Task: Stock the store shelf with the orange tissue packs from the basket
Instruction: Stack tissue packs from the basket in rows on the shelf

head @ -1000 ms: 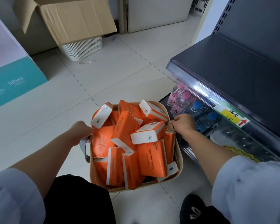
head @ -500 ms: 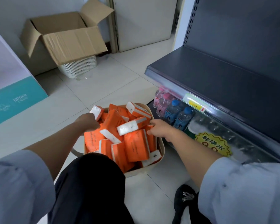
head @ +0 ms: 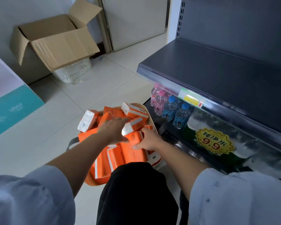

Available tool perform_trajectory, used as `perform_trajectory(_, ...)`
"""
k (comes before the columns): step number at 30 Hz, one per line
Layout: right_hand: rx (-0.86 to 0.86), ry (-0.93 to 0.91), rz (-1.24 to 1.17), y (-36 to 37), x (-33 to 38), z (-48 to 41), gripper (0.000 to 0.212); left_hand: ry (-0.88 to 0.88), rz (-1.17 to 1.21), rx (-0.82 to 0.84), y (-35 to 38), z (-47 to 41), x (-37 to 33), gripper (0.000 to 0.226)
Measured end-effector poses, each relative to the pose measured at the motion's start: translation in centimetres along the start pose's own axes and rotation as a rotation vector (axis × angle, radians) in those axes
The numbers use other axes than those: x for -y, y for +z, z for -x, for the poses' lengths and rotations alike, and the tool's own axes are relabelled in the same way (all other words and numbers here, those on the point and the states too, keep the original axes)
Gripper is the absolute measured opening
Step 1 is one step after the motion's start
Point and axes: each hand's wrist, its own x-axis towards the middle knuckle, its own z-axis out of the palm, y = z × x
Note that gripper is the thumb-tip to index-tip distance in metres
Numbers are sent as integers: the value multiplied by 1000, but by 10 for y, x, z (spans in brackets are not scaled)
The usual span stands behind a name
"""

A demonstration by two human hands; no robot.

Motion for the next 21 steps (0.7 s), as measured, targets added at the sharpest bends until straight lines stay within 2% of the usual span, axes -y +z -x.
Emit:
perform_trajectory(3,-34,1,-19,0,-3,-8,67,-31,78,9,7,-7,-5,85)
perform_trajectory(5,-60,7,-110,-2,-4,-12,67,-78,109,-48,7,-13,-4,71)
perform_trajectory(7,-91,0,-242,-9,-5,-13,57,-122,199,-118,1,-18,-2,59)
perform_trajectory(9,-130,-15,-353,-22,-6,-13,43,-181,385,-144,-7,-25,2,52)
perform_trajectory(11,-170,-45,-425,-36,-8,-9,34,-234,608,-98,-15,-32,8,43)
perform_trajectory(14,-209,-55,-371,-57,-11,0,28,-266,875,5,-26,-41,15,26)
perform_trajectory(17,-253,-37,-289,-80,-12,15,28,-277,1076,120,-42,-44,5,33)
perform_trajectory(21,-271,14,-417,-103,-4,46,16,-221,1143,156,-60,-43,-16,49)
